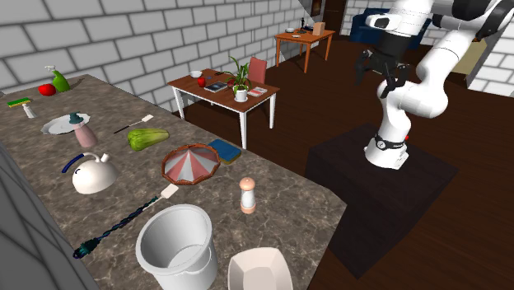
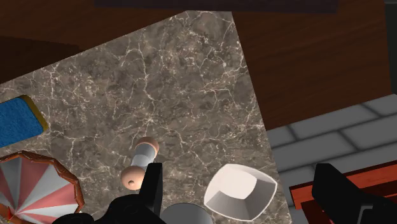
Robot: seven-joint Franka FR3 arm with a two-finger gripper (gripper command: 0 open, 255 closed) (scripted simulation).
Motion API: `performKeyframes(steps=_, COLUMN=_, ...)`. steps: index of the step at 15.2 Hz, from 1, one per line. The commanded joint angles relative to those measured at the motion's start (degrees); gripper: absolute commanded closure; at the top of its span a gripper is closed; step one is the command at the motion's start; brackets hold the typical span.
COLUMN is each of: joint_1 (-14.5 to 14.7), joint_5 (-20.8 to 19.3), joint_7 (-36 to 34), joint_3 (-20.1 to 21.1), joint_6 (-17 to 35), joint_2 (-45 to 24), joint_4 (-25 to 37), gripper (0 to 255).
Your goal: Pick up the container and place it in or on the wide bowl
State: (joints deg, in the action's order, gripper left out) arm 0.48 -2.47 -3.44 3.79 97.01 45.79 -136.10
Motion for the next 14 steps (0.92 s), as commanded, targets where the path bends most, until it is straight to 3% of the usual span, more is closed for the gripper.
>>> performKeyframes(steps=1, joint_1=0.0, joint_5=0.0, joint_7=0.0, joint_3=0.0, joint_6=0.0, joint_2=0.0, joint_4=0.0, gripper=0)
performKeyframes(steps=14, joint_1=-2.03, joint_5=-0.09, joint_7=10.65, joint_3=-10.37, joint_6=20.55, joint_2=-21.14, joint_4=-0.81, gripper=0)
